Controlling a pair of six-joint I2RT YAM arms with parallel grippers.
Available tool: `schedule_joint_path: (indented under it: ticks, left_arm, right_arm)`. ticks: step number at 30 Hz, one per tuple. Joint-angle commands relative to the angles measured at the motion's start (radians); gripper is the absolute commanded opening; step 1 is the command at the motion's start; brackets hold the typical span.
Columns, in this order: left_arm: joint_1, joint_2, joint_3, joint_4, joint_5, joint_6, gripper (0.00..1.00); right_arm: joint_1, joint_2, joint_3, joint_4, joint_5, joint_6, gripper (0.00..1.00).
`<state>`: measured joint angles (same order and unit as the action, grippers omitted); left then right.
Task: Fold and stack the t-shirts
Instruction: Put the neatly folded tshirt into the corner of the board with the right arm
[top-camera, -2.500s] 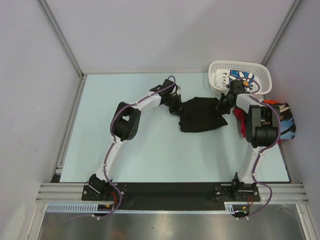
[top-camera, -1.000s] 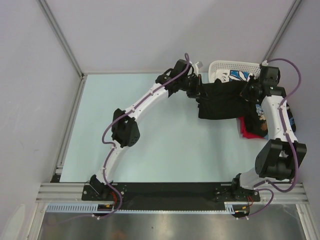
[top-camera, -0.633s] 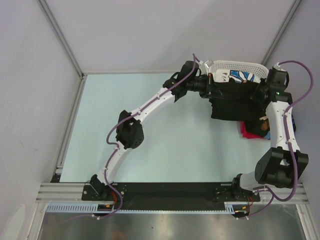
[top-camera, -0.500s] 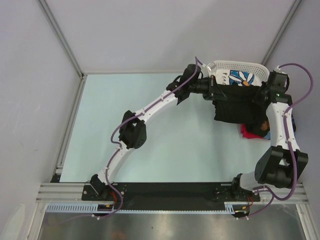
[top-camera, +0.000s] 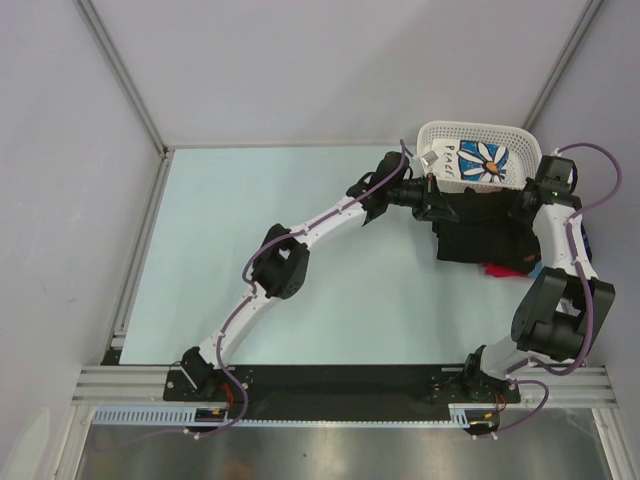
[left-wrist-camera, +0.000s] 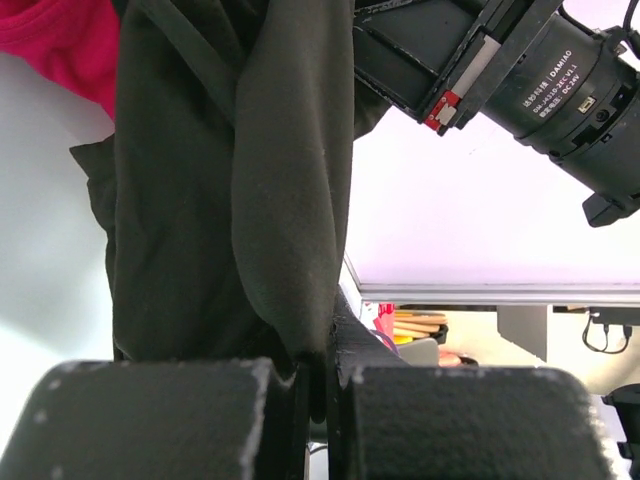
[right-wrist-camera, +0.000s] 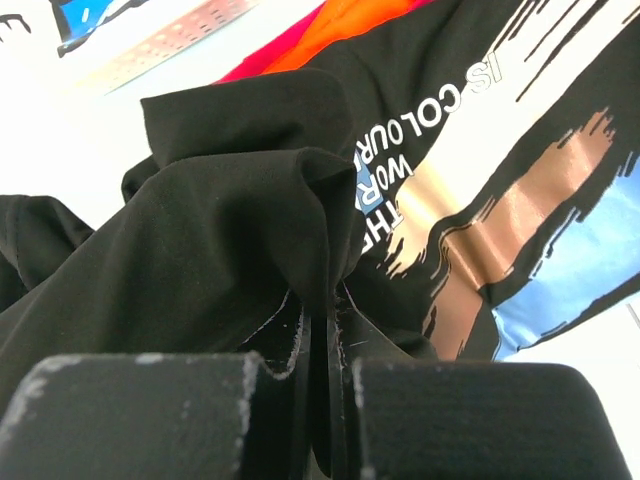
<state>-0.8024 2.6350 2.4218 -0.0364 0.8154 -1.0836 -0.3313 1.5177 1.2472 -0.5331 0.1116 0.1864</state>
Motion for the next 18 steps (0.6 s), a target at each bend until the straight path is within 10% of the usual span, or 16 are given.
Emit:
schedule_joint_path:
  ticks: [1,4,6,18]
  left_arm:
    - [0.012,0.003,0.023,0.072,0.068,-0.039,0.00]
    - [0.012,0.031,0.017,0.089,0.108,-0.065,0.21]
    - [0.012,0.034,-0.001,0.107,0.166,-0.081,0.99]
    - [0.114,-0.280,-0.276,0.033,0.212,0.054,1.00]
  right_arm:
    - [-0.034,0.033,0.020,0.125,0.108,-0.021,0.00]
    - [-0.037,0.081,0.017,0.148,0.088,-0.016,0.00]
    - [-0.038,0.104,0.018,0.160,0.085,-0.011,0.00]
    - [-0.046,0.193,0.095,0.136,0.027,0.010,0.00]
